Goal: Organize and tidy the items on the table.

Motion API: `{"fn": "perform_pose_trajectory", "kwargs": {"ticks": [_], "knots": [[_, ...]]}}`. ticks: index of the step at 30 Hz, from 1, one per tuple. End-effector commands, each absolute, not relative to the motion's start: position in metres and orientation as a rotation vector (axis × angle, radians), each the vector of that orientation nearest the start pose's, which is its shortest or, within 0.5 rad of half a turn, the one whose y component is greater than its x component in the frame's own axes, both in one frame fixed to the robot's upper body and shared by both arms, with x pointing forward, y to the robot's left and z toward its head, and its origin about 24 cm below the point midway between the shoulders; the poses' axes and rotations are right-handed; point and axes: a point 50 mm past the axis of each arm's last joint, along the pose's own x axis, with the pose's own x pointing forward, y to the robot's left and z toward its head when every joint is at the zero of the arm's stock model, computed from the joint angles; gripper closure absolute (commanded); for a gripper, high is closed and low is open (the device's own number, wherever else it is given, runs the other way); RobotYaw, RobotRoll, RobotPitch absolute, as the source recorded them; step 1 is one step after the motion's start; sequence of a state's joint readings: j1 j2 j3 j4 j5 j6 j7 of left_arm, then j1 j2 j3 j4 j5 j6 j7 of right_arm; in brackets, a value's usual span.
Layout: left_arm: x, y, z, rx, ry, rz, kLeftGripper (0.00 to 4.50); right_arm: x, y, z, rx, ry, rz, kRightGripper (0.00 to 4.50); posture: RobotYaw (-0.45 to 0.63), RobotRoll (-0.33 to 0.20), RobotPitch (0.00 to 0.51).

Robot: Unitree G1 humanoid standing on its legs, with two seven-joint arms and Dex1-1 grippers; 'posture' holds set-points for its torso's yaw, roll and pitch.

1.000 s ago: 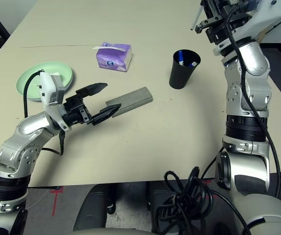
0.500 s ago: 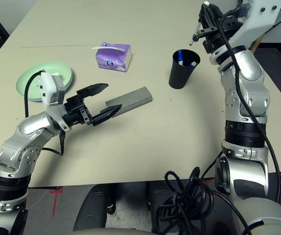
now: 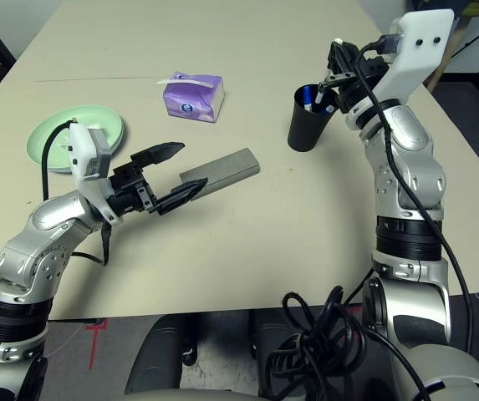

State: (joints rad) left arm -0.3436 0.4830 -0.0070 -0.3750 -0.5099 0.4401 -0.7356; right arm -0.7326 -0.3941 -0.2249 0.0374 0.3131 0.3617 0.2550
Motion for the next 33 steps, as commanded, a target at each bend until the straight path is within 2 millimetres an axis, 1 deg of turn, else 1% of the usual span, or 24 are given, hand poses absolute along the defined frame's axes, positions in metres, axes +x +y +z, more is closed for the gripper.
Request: {"fn": "perform_pose_trajectory", "kwargs": {"ticks": [1,10,11,13,14,20,21,31,33], "knots": [[0.2617,0.1399,0.1819,0.135,-0.186,-1.019,0.00,0.3409,-0.2054,0.2449,-0.053,-0.355,0.209,4.23,-0.01,0.000,0.184],[0.2611,0.1406,0.1813,0.135,-0.185,-1.017,0.00,0.3427,-0.2059,0.2413,-0.071,-0.334,0.206,4.23,-0.01,0.000,0.184],[0.2611,0.1403,0.1813,0.135,-0.186,-1.017,0.00,0.3428,-0.2062,0.2411,-0.073,-0.332,0.207,3.48,0.00,0.000,0.183],[0.2609,0.1400,0.1811,0.135,-0.186,-1.017,0.00,0.3432,-0.2065,0.2413,-0.078,-0.334,0.206,2.92,0.00,0.000,0.183],[0.2609,0.1400,0.1811,0.135,-0.186,-1.017,0.00,0.3434,-0.2065,0.2413,-0.081,-0.334,0.206,2.47,0.00,0.000,0.183],[0.2611,0.1400,0.1812,0.135,-0.188,-1.014,0.00,0.3443,-0.2060,0.2410,-0.089,-0.333,0.211,0.18,0.00,0.000,0.180],[0.2612,0.1397,0.1812,0.135,-0.188,-1.014,0.00,0.3445,-0.2060,0.2409,-0.089,-0.333,0.211,0.04,0.00,0.000,0.178],[0.2606,0.1401,0.1813,0.135,-0.190,-1.011,0.00,0.3453,-0.2036,0.2410,-0.090,-0.336,0.226,0.04,0.00,0.000,0.177],[0.2611,0.1404,0.1817,0.134,-0.193,-1.007,0.00,0.3461,-0.2035,0.2442,-0.098,-0.350,0.226,0.04,0.01,0.000,0.174]]}}
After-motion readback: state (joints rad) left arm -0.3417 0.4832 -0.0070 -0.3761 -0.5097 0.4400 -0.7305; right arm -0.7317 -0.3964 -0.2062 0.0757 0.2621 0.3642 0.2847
